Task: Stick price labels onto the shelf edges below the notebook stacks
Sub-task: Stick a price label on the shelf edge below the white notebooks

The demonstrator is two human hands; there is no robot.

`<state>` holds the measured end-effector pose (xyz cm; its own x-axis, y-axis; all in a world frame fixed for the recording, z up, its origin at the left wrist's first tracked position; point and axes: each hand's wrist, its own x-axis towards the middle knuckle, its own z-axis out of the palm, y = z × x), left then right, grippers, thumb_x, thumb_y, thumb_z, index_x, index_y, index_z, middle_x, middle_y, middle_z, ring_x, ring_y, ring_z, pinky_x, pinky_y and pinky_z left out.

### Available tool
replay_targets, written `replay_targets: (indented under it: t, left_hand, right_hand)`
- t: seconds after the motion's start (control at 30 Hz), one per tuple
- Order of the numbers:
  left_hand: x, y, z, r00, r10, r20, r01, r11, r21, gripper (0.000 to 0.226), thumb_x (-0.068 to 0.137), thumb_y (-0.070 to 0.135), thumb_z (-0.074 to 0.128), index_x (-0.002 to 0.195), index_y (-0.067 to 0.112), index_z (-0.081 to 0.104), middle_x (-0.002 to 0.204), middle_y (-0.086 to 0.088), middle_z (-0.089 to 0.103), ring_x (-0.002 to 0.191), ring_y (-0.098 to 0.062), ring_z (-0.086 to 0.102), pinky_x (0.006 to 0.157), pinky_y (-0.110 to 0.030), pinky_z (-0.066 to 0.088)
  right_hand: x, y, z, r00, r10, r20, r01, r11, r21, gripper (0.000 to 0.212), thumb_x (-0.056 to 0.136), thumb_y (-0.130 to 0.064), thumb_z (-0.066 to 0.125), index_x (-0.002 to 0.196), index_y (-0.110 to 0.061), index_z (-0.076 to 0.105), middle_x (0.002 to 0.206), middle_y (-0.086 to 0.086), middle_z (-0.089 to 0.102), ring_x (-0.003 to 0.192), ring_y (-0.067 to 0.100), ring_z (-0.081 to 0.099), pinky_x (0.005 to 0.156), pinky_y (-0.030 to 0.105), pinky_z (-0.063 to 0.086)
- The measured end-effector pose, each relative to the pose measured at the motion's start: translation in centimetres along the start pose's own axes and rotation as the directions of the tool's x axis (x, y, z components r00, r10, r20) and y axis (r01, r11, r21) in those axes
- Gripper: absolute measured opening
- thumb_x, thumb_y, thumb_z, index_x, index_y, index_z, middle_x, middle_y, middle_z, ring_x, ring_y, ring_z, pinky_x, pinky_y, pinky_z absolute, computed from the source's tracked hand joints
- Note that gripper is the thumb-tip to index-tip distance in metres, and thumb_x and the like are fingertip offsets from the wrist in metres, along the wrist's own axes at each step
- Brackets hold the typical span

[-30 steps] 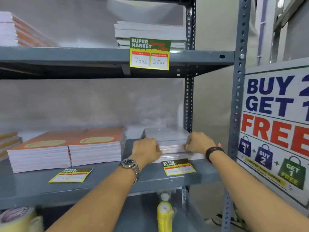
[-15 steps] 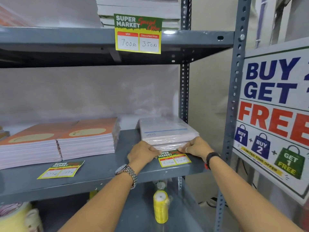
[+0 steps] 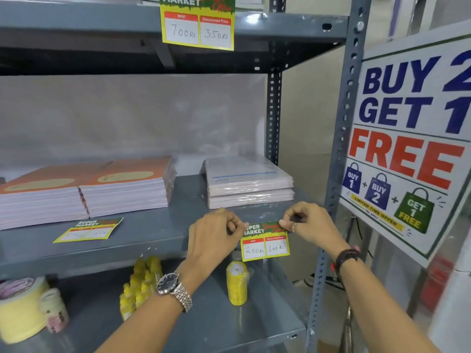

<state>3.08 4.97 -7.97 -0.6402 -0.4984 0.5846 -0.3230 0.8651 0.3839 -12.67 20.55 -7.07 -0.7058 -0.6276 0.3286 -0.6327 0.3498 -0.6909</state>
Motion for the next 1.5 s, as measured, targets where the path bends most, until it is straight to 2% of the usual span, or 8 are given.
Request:
replay_targets:
  t: [0.17,0.57,0.67,0.87,1.13,1.27,1.4,1.5]
  left_hand:
    - [-0.9,-0.4,0.9,0.998,0.038,-0.046,-0.037,0.999,0.014,0.023,0.080,0.051,0.062,0.073,0.029,0.065,0.076,0.013,0.063,0.073,-0.004,0.059,0.056,-0.025,0.045]
    - [-0.6,-0.6,1.7,0.995,0.061,-0.077,-0.056,0.996,0.062,0.025,0.076,0.052,0.066,0.067,0.030,0.058,0.073,0.015,0.056,0.075,-0.003,0.048,0.048,-0.019,0.026]
    - [-0.6,-0.8,2.2,0.981,0.147,-0.126,-0.139,0.988,0.070,0.015,0.079,0.046,0.066,0.083,0.032,0.063,0.088,0.014,0.059,0.083,-0.009,0.051,0.065,-0.022,0.036]
    - [0.1,-0.4,3.7,0.952,0.277,0.129,-0.282,0.959,0.022,0.036,0.096,0.040,0.044,0.129,0.033,0.054,0.142,0.013,0.049,0.138,-0.008,0.034,0.114,-0.032,0.019]
    - [0.6,-0.9,4.4,0.959,0.267,0.099,-0.268,0.963,-0.005,0.032,0.096,0.039,0.045,0.125,0.035,0.058,0.136,0.016,0.053,0.132,-0.004,0.042,0.111,-0.030,0.032]
    - [0.5,-0.9,4.2,0.955,0.262,0.140,-0.259,0.965,-0.040,0.033,0.097,0.036,0.043,0.127,0.034,0.056,0.139,0.017,0.049,0.134,-0.004,0.038,0.112,-0.029,0.030]
    - [0.4,-1.6,3.7,0.951,0.256,0.174,-0.235,0.963,-0.130,0.033,0.095,0.033,0.048,0.127,0.034,0.056,0.138,0.021,0.049,0.132,0.002,0.037,0.114,-0.027,0.027]
    - [0.5,-1.8,3.5,0.948,0.261,0.185,-0.238,0.962,-0.137,0.036,0.091,0.037,0.055,0.127,0.034,0.056,0.138,0.022,0.049,0.131,0.004,0.037,0.113,-0.022,0.023]
  right_hand:
    - [-0.6,0.5,0.9,0.995,-0.059,-0.083,0.055,0.998,-0.042,0.027,0.073,-0.019,0.076,0.058,-0.032,0.058,0.089,-0.002,0.066,0.089,0.019,0.058,0.078,0.033,0.047]
    - [-1.2,1.4,2.6,0.957,-0.155,-0.245,0.118,0.980,-0.160,0.010,0.077,-0.020,0.070,0.074,-0.015,0.062,0.090,-0.002,0.064,0.091,0.019,0.053,0.074,0.027,0.039]
    - [-1.7,1.0,3.2,0.917,-0.246,-0.315,0.186,0.960,-0.208,0.021,0.080,-0.029,0.067,0.099,-0.019,0.064,0.107,-0.002,0.068,0.105,0.021,0.057,0.086,0.033,0.043]
    - [0.2,0.8,4.4,0.956,-0.291,0.029,0.286,0.909,-0.302,0.059,0.084,-0.047,0.058,0.134,-0.019,0.047,0.144,-0.001,0.047,0.139,0.016,0.034,0.114,0.034,0.025]
    - [0.6,1.2,3.9,0.947,-0.320,0.019,0.317,0.926,-0.203,0.037,0.086,-0.019,0.061,0.124,-0.019,0.059,0.135,-0.003,0.056,0.131,0.012,0.045,0.115,0.032,0.030]
    - [0.4,1.1,2.4,0.950,-0.280,0.142,0.300,0.941,-0.155,0.046,0.087,0.005,0.050,0.127,-0.017,0.055,0.139,-0.003,0.052,0.134,0.010,0.039,0.110,0.014,0.019]
    - [0.0,0.6,1.9,0.951,-0.235,0.199,0.263,0.957,-0.126,0.050,0.083,-0.025,0.068,0.130,-0.020,0.053,0.141,-0.008,0.048,0.136,0.007,0.035,0.108,0.015,0.019]
    - [-0.5,0.5,3.6,0.970,-0.244,0.007,0.242,0.957,-0.159,0.058,0.071,-0.039,0.076,0.124,-0.023,0.059,0.134,-0.007,0.057,0.130,0.009,0.045,0.109,0.025,0.029]
